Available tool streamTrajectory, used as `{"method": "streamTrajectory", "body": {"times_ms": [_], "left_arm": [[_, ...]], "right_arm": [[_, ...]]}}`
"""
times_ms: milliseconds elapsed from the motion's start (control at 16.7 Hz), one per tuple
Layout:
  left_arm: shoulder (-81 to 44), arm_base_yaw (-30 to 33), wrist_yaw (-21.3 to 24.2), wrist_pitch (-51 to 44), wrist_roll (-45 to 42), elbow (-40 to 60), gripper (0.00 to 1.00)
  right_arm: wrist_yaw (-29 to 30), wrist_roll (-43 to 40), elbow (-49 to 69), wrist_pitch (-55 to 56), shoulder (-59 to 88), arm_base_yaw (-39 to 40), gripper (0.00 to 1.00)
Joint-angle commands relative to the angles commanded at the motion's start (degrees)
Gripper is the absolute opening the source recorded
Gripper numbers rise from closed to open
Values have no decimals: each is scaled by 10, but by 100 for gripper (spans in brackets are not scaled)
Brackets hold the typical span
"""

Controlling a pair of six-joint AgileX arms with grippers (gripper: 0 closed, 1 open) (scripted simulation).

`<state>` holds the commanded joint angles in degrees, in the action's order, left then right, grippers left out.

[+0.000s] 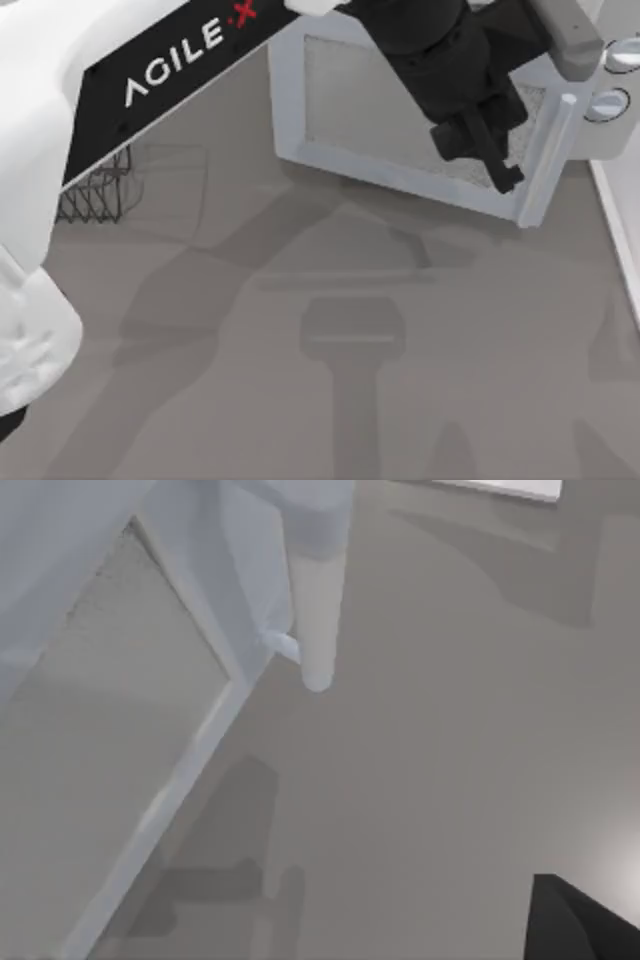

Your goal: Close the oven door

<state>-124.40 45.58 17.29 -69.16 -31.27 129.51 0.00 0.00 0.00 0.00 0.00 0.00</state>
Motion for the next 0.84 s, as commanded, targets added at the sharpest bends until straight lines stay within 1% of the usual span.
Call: {"method": "streamTrajectory", "body": {"times_ms": [180,480,840], "left_arm": [[-5,7,3,-6,-1,2,0],[-55,25,13,-41,10,32,0],[-50,21,-6,-29,16,82,0]], "right_arm": [[0,0,0,0,0,0,100],[0,0,0,0,0,0,100],[0,0,0,0,0,0,100]]}}
